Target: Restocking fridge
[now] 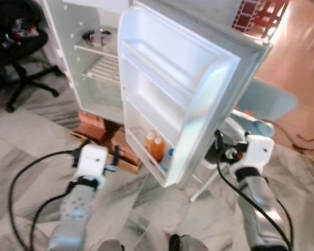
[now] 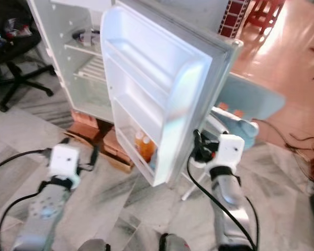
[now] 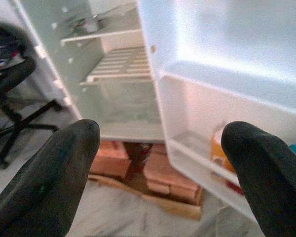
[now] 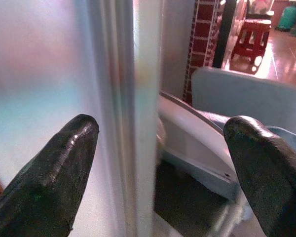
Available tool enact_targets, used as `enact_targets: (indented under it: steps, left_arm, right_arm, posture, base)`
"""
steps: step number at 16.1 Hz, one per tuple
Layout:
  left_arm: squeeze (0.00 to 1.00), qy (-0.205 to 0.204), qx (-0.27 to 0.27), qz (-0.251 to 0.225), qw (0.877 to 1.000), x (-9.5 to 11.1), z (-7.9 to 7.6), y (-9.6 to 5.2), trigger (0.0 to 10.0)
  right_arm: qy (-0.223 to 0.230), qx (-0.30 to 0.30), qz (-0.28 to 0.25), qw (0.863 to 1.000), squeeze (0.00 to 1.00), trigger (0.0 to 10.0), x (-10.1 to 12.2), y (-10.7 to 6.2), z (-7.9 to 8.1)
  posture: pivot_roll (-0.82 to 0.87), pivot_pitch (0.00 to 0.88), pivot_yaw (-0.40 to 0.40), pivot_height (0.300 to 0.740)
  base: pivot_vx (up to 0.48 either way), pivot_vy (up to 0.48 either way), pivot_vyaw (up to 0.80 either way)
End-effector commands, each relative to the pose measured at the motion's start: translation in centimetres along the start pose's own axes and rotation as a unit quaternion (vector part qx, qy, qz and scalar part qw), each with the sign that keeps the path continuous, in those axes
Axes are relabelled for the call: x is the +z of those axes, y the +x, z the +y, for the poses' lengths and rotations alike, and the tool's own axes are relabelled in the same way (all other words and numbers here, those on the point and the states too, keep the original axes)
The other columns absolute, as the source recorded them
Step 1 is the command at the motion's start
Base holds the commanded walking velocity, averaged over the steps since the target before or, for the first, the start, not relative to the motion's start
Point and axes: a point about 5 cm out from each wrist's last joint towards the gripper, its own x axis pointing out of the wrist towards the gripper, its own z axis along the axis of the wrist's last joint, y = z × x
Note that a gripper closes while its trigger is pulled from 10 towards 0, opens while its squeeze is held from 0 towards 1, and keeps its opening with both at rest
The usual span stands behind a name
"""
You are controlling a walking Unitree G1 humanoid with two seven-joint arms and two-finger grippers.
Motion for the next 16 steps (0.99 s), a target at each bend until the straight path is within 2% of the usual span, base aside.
enact_targets:
  steps: [1,2,3,4,5,9,11,12,13,14,15,16]
  left_arm:
    - [0.00,-0.004,0.003,0.015,1.000,-0.4,0.1,-0.2,10.0]
    - [0.00,-0.008,0.002,0.023,1.000,-0.6,0.0,-0.4,10.0]
    - [0.00,-0.010,-0.001,0.052,0.999,-1.7,-0.2,-0.8,10.0]
    - [0.00,-0.011,-0.001,0.059,0.998,-1.9,-0.3,-0.9,10.0]
    - [0.00,-0.019,0.004,0.077,0.997,-2.5,-0.1,-1.2,10.0]
    - [0.00,-0.021,0.018,0.083,0.996,-2.7,0.4,-1.4,10.0]
    - [0.00,-0.025,0.013,0.089,0.996,-2.8,0.0,-1.7,10.0]
    - [0.00,-0.025,0.012,0.091,0.995,-2.9,0.0,-1.7,10.0]
    - [0.00,-0.026,0.010,0.093,0.995,-2.9,0.0,-1.7,10.0]
    - [0.00,-0.027,0.004,0.092,0.995,-2.8,-0.2,-1.7,10.0]
    - [0.00,-0.028,-0.001,0.089,0.996,-2.7,-0.3,-1.7,10.0]
    - [0.00,-0.029,-0.001,0.089,0.996,-2.7,-0.3,-1.7,10.0]
  right_arm:
    - [0.002,-0.007,0.006,1.000,0.00,10.0,-0.3,0.3,-0.2]
    - [0.006,-0.002,0.003,1.000,0.00,10.0,-0.1,1.0,0.0]
    - [0.011,0.006,-0.011,1.000,0.00,10.0,0.7,2.5,0.6]
    - [0.010,0.007,-0.015,1.000,0.00,10.0,0.9,2.9,0.8]
    - [-0.001,-0.001,-0.027,1.000,0.00,10.0,1.7,4.2,1.0]
    - [-0.028,-0.055,-0.023,0.998,0.00,10.0,1.9,6.1,0.5]
    - [-0.007,-0.036,-0.032,0.999,0.00,10.0,2.7,7.4,1.4]
    - [0.037,0.003,-0.038,0.999,0.00,10.0,3.2,7.7,2.4]
    - [0.129,0.050,-0.029,0.990,0.00,10.0,3.4,7.9,3.6]
    - [0.214,0.139,-0.041,0.966,0.00,10.0,4.2,7.5,5.4]
    - [0.242,0.208,-0.059,0.946,0.00,10.0,5.2,6.7,6.5]
    - [0.289,0.288,-0.071,0.910,0.00,10.0,6.3,5.2,7.3]
  posture:
    - [0.12,0.092,-0.047,0.740]
    - [0.12,0.095,-0.043,0.740]
    - [0.12,0.096,-0.042,0.740]
    - [0.12,0.095,-0.042,0.740]
    - [0.13,0.097,-0.045,0.740]
    - [0.15,0.102,-0.059,0.740]
    - [0.16,0.101,-0.060,0.740]
    - [0.16,0.101,-0.060,0.740]
    - [0.16,0.101,-0.060,0.740]
    - [0.16,0.101,-0.060,0.740]
    - [0.16,0.097,-0.063,0.740]
    - [0.16,0.096,-0.064,0.740]
  base:
    - [0.000,0.000,0.00]
    - [0.000,0.000,0.00]
    - [0.000,0.000,0.00]
    - [0.000,0.000,0.00]
    - [0.000,0.000,0.00]
    - [0.000,0.000,0.00]
    - [0.000,0.000,0.00]
    - [0.000,0.000,0.00]
    - [0.000,0.000,0.00]
    - [0.000,0.000,0.00]
    - [0.000,0.000,0.00]
    - [0.000,0.000,0.00]
